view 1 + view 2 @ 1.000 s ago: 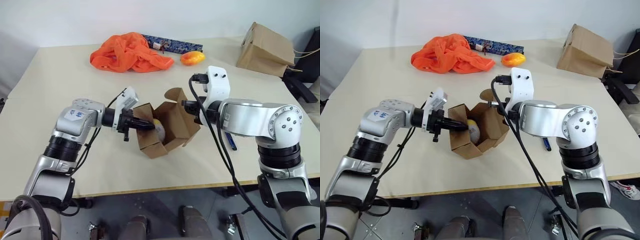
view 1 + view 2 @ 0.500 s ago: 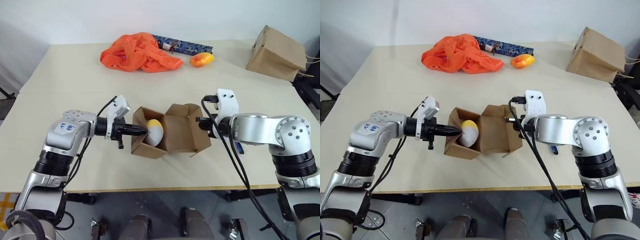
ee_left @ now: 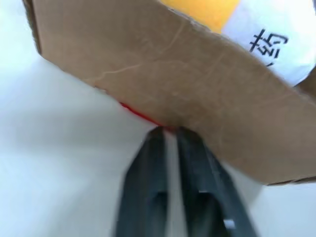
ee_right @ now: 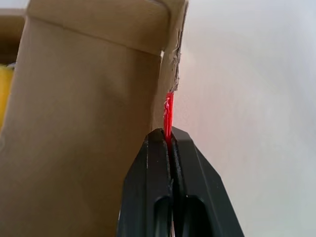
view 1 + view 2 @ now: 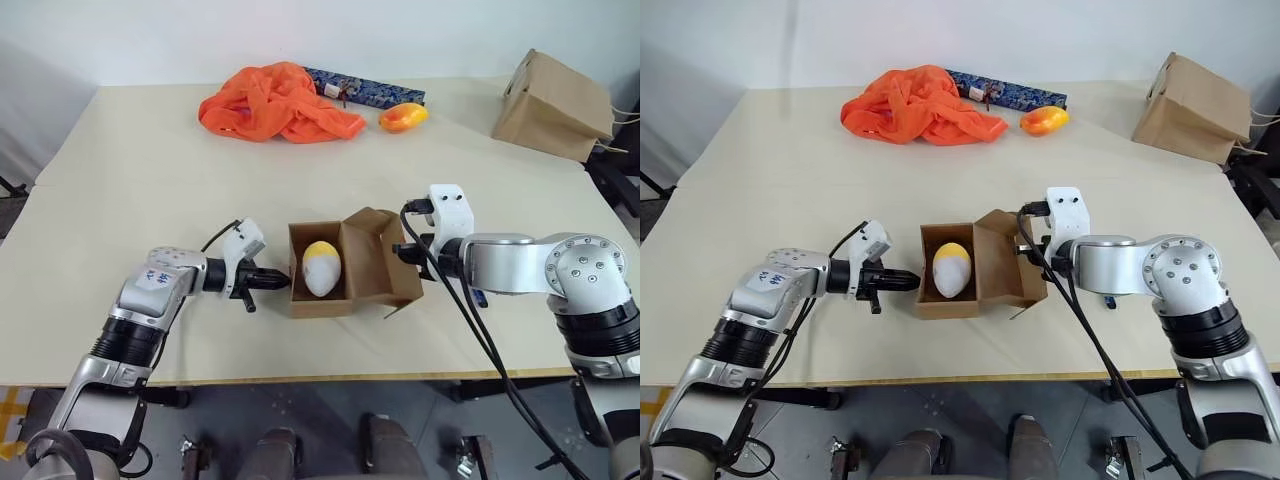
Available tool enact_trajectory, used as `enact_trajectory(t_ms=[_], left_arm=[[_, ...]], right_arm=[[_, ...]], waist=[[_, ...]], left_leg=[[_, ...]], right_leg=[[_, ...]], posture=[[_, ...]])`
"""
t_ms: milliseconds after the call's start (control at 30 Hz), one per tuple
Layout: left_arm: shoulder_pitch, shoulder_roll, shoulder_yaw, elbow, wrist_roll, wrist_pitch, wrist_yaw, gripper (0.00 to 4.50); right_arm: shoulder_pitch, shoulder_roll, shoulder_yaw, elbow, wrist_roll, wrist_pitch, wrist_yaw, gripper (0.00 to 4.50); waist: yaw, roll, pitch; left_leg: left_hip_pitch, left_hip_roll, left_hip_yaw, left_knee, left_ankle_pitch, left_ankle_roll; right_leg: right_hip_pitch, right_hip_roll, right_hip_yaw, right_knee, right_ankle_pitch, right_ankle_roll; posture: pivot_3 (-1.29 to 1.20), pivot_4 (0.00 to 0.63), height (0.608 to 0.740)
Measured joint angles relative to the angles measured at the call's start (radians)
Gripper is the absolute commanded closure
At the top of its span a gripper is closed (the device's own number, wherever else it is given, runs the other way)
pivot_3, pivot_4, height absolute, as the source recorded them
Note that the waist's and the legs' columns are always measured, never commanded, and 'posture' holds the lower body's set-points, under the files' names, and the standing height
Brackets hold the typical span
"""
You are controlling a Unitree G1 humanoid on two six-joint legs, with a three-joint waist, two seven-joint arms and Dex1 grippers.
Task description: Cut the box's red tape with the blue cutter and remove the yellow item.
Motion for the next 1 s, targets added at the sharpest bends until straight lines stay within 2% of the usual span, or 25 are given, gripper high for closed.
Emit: enact_trajectory(t_ms=[33,100,233,333,367,433,500,600,667,767,867,900,1000], left_arm=[[-0.01,-0.001,-0.004,0.001,-0.003,0.016,-0.008,2.81],[-0.036,0.0,-0.004,0.005,-0.006,0.067,-0.01,2.23],[-0.046,0.009,0.015,0.009,-0.014,0.096,-0.015,1.06],[-0.049,0.051,0.042,0.038,-0.021,0.097,-0.022,0.22],[-0.049,0.069,0.057,0.043,-0.021,0.097,-0.022,0.0],[-0.058,0.087,0.075,0.048,-0.021,0.097,-0.025,0.0],[-0.084,0.092,0.082,0.072,-0.024,0.094,-0.035,0.0],[-0.125,0.124,0.109,0.109,-0.023,0.078,-0.049,0.0],[-0.157,0.114,0.118,0.113,-0.024,0.063,-0.057,0.0],[-0.216,0.047,0.107,0.084,-0.039,0.056,-0.067,0.0],[-0.243,0.024,0.071,0.023,-0.059,0.055,-0.111,0.0],[-0.26,0.005,0.043,0.013,-0.059,0.054,-0.132,0.0],[-0.271,-0.038,-0.062,-0.001,-0.03,0.021,-0.174,0.0]], right_arm=[[0.002,-0.011,-0.004,-0.008,-0.023,0.012,0.044,3.9],[0.005,-0.036,-0.016,-0.041,-0.059,0.034,0.133,3.31],[0.029,-0.087,-0.042,-0.097,-0.16,0.057,0.31,1.95],[0.053,-0.154,-0.072,-0.12,-0.259,0.061,0.459,1.0],[0.063,-0.173,-0.09,-0.125,-0.295,0.058,0.505,0.61],[0.083,-0.199,-0.12,-0.138,-0.361,0.049,0.594,0.01],[0.142,-0.241,-0.156,-0.165,-0.425,0.015,0.713,0.01],[0.262,-0.361,-0.23,-0.204,-0.536,-0.042,0.937,0.01],[0.306,-0.38,-0.291,-0.216,-0.588,-0.084,1.037,0.01],[0.435,-0.384,-0.404,-0.251,-0.666,-0.199,1.198,0.01],[0.517,-0.364,-0.489,-0.281,-0.735,-0.298,1.311,0.01],[0.587,-0.354,-0.55,-0.309,-0.753,-0.333,1.367,0.01],[0.697,-0.314,-0.623,-0.394,-0.761,-0.37,1.47,0.01]], waist=[[0.0,0.0,0.0],[0.001,0.0,0.0],[0.0,0.0,0.0],[-0.002,0.0,0.001],[-0.002,0.0,0.001],[0.0,0.0,0.001],[0.005,0.0,0.001],[0.018,0.0,0.004],[0.023,0.0,0.004],[0.035,-0.003,0.005],[0.031,-0.003,0.006],[0.028,-0.003,0.006],[0.025,-0.004,0.006]], left_leg=[[0.0,0.0,0.0,0.0,0.0,0.0],[0.0,0.0,0.0,0.0,0.0,0.0],[-0.001,0.0,0.0,0.0,0.0,0.0],[0.0,0.0,0.0,0.0,0.0,0.0],[0.0,0.0,0.0,0.0,0.0,0.0],[0.0,0.0,0.0,0.0,0.0,0.0],[-0.001,0.0,0.0,0.0,0.0,0.0],[-0.001,-0.001,0.0,0.0,-0.002,0.002],[-0.001,-0.001,0.001,0.0,-0.002,0.002],[-0.002,-0.001,-0.001,0.002,-0.002,0.002],[-0.002,-0.001,0.001,0.001,-0.002,0.002],[-0.002,-0.001,0.001,0.001,-0.002,0.002],[0.0,0.0,0.003,0.001,-0.002,0.002]], right_leg=[[0.0,0.0,0.0,0.0,0.0,0.0],[0.0,0.0,0.0,0.0,0.0,0.0],[0.0,0.0,0.0,0.0,0.0,0.0],[0.0,0.0,-0.001,0.0,0.0,0.0],[0.0,0.0,-0.001,0.0,0.0,0.0],[0.0,0.0,0.0,0.0,0.0,0.0],[0.0,0.0,-0.001,0.0,0.0,0.0],[-0.001,0.0,-0.002,0.0,0.0,0.001],[0.0,-0.001,-0.003,-0.001,0.001,0.001],[0.0,-0.001,-0.005,-0.001,0.001,0.002],[0.0,-0.001,-0.004,-0.001,0.001,0.003],[0.0,-0.001,-0.004,-0.001,0.001,0.003],[0.001,0.0,-0.005,0.0,0.001,0.003]], posture=[[0.0,0.15,0.74],[0.0,0.15,0.74],[0.0,0.15,0.74],[0.0,0.15,0.74],[0.0,0.15,0.74],[0.0,0.15,0.74],[0.0,0.15,0.74],[0.0,0.15,0.74],[0.0,0.15,0.74],[0.0,0.15,0.74],[0.0,0.15,0.74],[0.0,0.15,0.74],[0.0,0.15,0.74]])
